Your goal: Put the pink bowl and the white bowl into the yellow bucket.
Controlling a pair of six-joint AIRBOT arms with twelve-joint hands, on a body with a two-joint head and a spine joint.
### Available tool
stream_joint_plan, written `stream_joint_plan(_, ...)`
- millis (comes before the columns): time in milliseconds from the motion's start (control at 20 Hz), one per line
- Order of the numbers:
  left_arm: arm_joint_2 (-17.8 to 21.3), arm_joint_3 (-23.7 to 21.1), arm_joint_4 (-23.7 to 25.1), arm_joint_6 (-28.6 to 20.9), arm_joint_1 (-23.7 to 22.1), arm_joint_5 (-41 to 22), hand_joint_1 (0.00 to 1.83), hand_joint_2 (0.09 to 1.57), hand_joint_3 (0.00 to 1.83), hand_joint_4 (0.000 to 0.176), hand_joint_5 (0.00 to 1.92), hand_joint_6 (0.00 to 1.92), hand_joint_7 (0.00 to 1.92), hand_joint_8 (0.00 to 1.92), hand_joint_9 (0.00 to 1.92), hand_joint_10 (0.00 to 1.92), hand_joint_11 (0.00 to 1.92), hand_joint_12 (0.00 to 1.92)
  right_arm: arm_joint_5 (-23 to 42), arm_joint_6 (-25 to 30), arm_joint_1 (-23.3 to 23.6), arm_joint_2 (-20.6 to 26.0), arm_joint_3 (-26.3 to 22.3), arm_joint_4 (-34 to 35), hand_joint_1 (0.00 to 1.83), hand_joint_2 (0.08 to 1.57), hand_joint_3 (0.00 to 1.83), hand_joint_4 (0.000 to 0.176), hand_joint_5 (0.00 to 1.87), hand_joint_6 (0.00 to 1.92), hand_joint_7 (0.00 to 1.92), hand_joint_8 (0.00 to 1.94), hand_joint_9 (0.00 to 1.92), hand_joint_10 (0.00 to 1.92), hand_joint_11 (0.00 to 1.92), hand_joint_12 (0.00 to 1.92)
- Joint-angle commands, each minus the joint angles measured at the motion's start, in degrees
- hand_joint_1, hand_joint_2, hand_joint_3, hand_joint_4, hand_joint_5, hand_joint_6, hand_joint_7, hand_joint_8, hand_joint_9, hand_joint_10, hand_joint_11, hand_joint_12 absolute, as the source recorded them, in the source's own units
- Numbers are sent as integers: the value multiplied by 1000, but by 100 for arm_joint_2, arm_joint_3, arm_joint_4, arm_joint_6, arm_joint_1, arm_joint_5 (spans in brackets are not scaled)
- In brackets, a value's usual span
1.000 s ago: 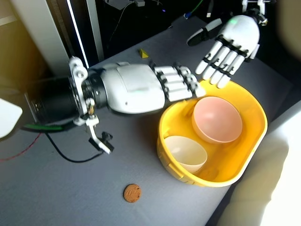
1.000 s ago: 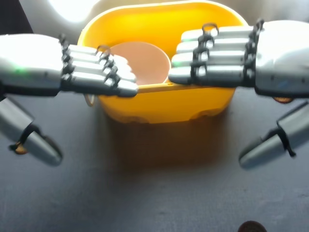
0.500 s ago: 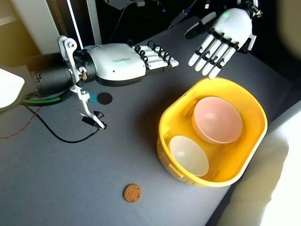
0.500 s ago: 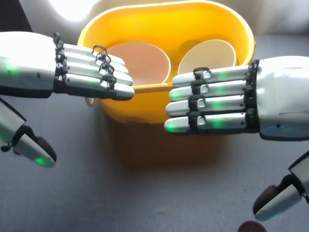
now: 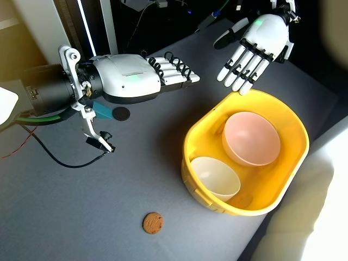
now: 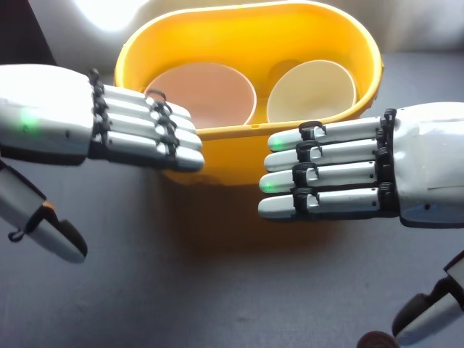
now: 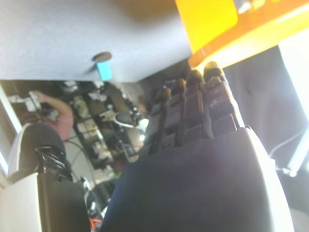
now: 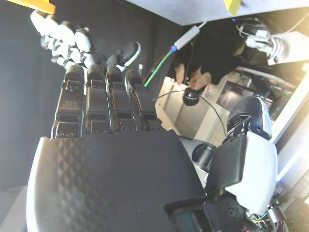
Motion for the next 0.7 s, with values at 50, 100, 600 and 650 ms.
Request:
stream_joint_plan(50,69,28,-423,-28,-76,-223,420,1005,0,0,0,0,0,0,0,0,0,0,570,13,12,81,-32,357,32,935,19,0,0,0,0,0,0,0,0,0)
stream_joint_plan(100,70,19,-422,-41,-105,-223,414,1008,1,0,0,0,0,0,0,0,1,0,585,15,7,93,-35,357,61,939,18,0,0,0,0,0,0,0,0,0)
stream_joint_plan(600,49,-31,-210,-55,-228,-195,461,1044,9,0,0,0,12,3,33,10,39,22,768,15,-6,145,-78,327,30,1058,0,0,142,2,144,0,96,3,5,161)
stream_joint_plan(650,46,-69,-210,-45,-205,-164,466,1041,6,0,0,0,25,7,48,14,55,33,768,15,-8,146,-87,323,26,1071,0,0,178,8,183,7,130,9,0,272)
